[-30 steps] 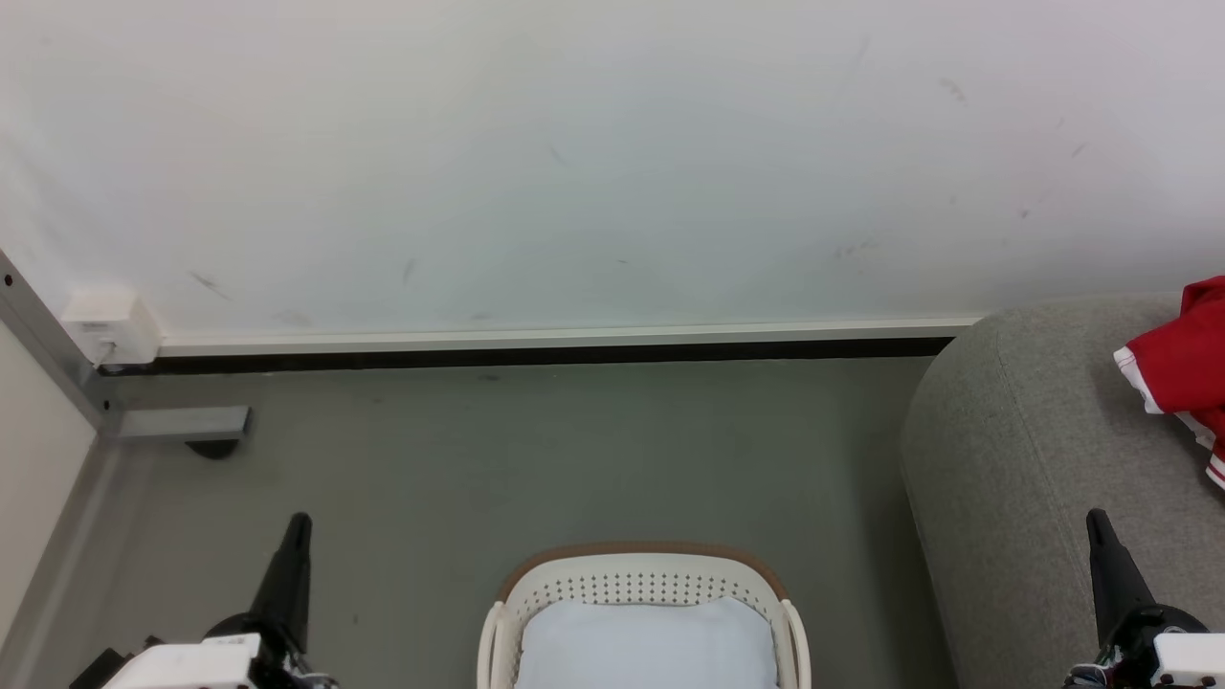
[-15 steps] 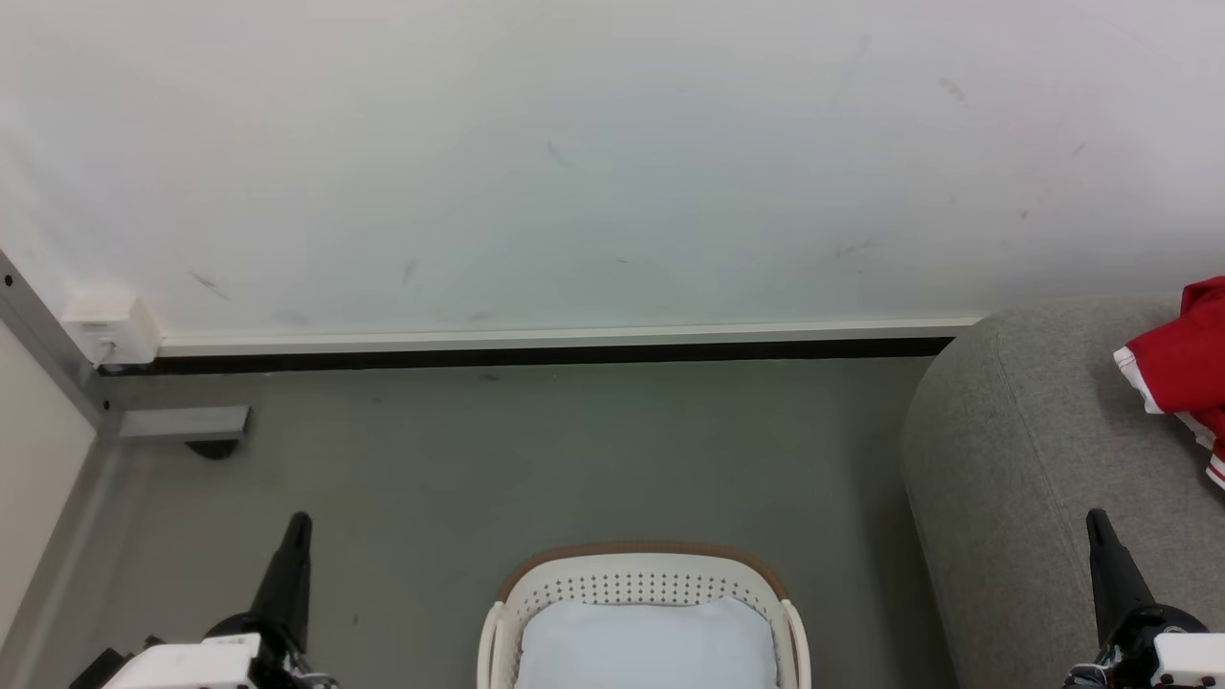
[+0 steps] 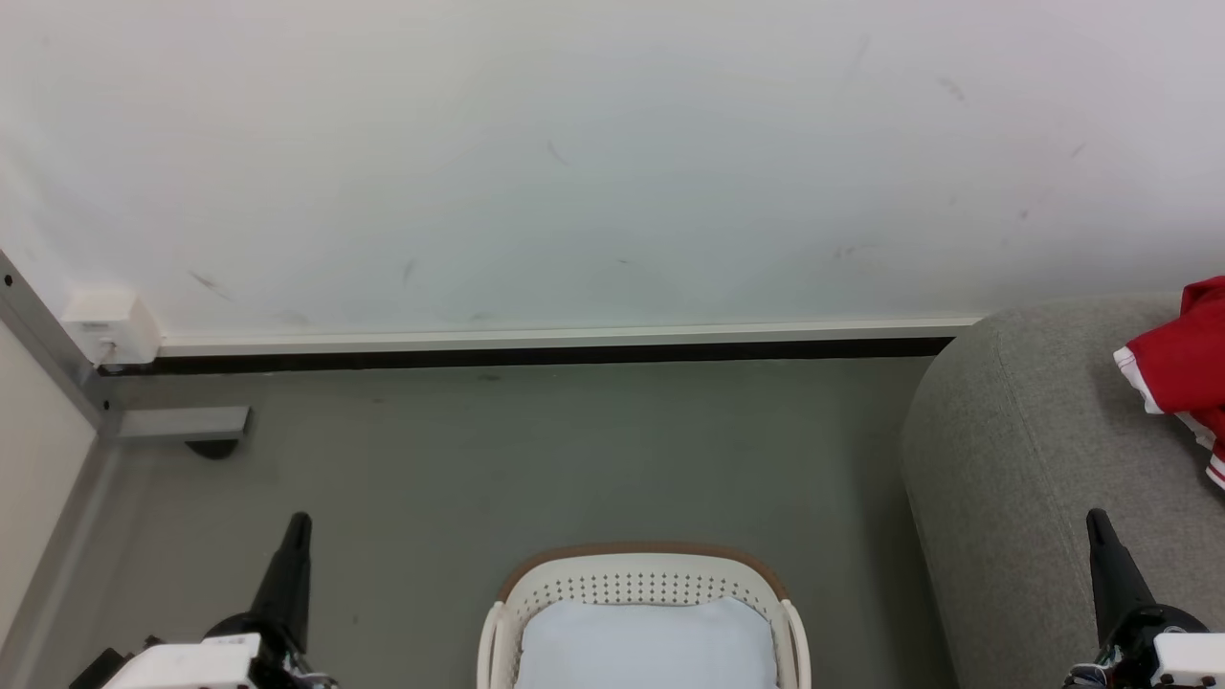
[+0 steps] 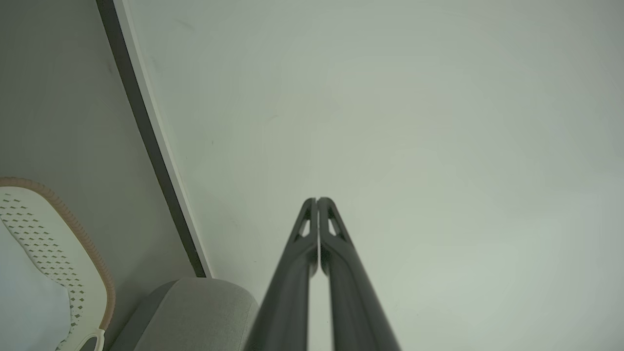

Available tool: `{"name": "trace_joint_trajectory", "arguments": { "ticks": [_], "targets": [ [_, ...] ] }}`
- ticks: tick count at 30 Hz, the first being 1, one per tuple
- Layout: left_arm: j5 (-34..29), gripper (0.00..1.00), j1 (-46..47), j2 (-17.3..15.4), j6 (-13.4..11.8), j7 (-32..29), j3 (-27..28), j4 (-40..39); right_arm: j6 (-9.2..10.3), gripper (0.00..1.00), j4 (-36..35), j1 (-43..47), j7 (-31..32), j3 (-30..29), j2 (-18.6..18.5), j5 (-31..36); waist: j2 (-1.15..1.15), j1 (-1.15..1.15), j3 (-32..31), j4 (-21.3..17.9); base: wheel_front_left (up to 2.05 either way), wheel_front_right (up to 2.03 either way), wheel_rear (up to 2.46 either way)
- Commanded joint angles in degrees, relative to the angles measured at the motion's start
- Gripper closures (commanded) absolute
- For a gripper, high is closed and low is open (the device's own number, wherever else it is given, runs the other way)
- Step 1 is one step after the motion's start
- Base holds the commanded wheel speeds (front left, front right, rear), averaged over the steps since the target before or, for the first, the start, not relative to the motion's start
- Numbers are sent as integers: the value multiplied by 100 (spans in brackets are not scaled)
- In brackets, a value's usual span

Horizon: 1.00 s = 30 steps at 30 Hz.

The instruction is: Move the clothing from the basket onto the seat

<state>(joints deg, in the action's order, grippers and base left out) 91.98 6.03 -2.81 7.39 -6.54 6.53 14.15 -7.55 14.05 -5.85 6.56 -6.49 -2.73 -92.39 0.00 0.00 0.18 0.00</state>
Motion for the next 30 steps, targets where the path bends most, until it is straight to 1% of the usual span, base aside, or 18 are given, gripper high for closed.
{"name": "trace_joint_trajectory", "arguments": {
  "ticks": [1,30],
  "targets": [
    [78,100,51,-10,26,-22,12,-17,12,100,-25,-67,17,-23,-27,-5,0,0,0,0,0,0,0],
    [78,100,51,-10,26,-21,11,-18,12,100,-25,-67,16,-22,-27,-5,0,0,0,0,0,0,0]
  ]
}}
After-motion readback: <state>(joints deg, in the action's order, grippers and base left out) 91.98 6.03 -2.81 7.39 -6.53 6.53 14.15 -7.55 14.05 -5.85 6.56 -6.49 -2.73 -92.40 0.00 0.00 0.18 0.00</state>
